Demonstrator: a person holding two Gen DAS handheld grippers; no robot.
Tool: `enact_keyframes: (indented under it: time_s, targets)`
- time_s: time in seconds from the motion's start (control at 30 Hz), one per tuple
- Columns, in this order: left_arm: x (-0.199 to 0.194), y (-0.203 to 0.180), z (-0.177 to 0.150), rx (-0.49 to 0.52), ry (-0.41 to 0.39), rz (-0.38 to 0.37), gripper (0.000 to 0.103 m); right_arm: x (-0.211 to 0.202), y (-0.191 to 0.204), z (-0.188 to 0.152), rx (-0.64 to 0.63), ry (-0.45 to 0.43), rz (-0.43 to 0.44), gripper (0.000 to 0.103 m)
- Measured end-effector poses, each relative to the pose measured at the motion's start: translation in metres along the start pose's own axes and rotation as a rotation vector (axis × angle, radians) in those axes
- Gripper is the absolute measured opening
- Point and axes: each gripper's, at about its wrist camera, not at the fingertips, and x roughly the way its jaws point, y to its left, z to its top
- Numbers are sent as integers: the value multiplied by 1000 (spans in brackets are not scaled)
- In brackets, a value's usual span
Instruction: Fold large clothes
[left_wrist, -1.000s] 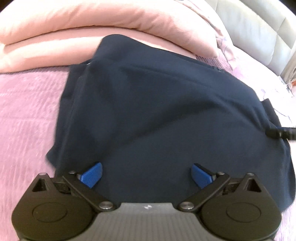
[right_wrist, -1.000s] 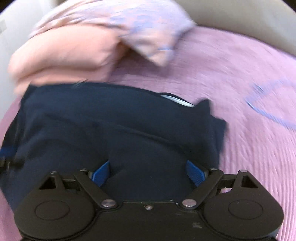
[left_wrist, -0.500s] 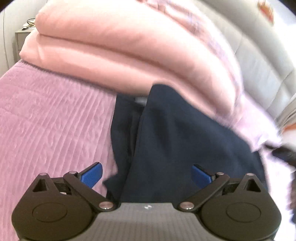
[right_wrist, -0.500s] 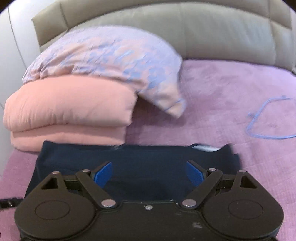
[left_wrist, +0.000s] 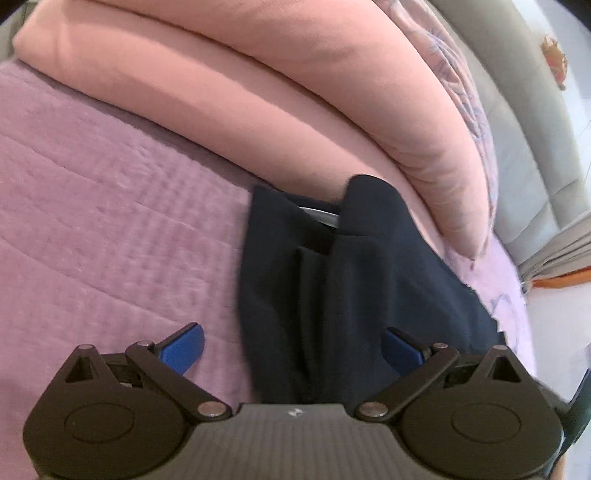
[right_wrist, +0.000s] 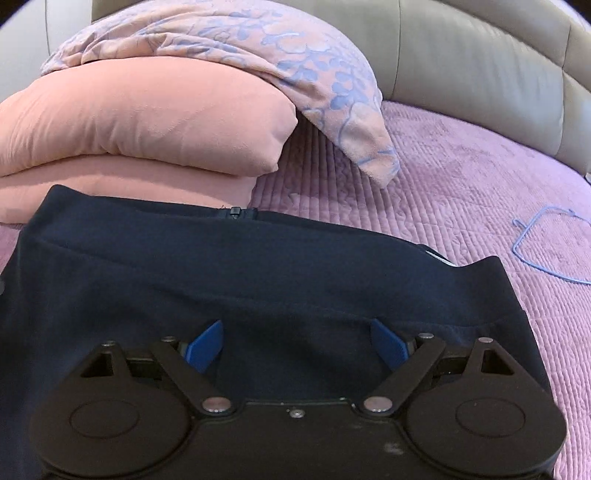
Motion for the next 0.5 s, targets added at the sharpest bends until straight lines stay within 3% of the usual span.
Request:
enact_keyframes:
  time_s: [0.07, 0.2, 0.27, 0.33, 0.4, 0.47, 0.5]
  targets:
    - [4, -6, -12, 11, -10, -28, 103, -5, -1, -5, -8, -25, 2, 103]
    - [4, -9, -46, 14, 54, -184, 103, -15, -3, -20, 30, -46, -11, 103]
    - [2, -11, -60, 30, 56, -179, 102, -20, 3, -31, 1, -45, -35, 103]
    - [-2, -17, -70, 48, 36, -108, 88, -27, 7, -39, -22, -54, -61, 103]
    - [-7, -28, -74, 73, 13, 40, 41, -39, 9, -50, 2, -48, -58, 103]
    - [-15, -42, -75, 115, -8, 70, 27, -48, 3, -63, 79, -31, 26, 103]
    - [-21, -51, -75, 138, -21, 77, 26, -54, 5, -73, 72, -39, 29, 103]
